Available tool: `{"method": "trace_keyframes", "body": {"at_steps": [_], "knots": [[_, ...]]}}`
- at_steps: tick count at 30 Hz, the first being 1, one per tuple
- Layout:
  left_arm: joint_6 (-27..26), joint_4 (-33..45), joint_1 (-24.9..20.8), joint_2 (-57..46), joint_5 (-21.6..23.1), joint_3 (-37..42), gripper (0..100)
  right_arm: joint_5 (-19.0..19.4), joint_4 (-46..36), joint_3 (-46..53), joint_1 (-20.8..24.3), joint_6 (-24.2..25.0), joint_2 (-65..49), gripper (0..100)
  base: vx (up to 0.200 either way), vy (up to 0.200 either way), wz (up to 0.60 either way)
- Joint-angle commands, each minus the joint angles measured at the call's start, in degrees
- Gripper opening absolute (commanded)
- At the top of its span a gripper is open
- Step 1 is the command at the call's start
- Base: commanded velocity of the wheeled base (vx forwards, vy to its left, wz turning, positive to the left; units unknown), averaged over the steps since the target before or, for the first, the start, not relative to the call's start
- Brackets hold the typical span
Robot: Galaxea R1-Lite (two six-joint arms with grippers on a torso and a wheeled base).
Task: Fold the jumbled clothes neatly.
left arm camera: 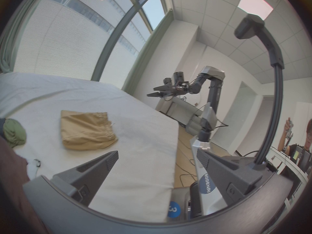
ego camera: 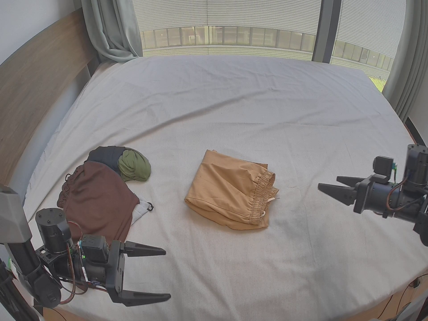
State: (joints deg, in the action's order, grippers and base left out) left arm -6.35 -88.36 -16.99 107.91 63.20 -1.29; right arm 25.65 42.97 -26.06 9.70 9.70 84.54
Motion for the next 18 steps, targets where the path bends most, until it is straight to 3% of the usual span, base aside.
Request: {"method": "trace_keyframes", "body": {"at_steps": [1,6,10,15,18], "knots": [[1.34,0.03,-7.26,-7.72,0.0,1.29,100,-0.34,-1.31,1.98,-6.01,-1.18,-10.01,100,0.0,0.0,0.0],[1.43,1.61,-13.06,-12.2,-0.18,1.29,100,-0.34,-1.31,4.53,-7.68,-1.88,-14.49,100,0.0,0.0,0.0],[1.34,3.81,-14.82,-16.07,-0.18,1.29,100,-0.34,-1.31,7.69,-8.65,-3.29,-19.77,100,0.0,0.0,0.0],[1.43,7.67,-13.06,-22.04,-0.53,1.29,100,-0.34,-1.31,9.63,-9.79,-4.25,-26.89,100,0.0,0.0,0.0],[1.34,11.89,-7.35,-27.84,-0.44,1.29,100,-0.25,-1.14,10.86,-11.9,-4.43,-31.1,100,0.0,0.0,0.0]]}}
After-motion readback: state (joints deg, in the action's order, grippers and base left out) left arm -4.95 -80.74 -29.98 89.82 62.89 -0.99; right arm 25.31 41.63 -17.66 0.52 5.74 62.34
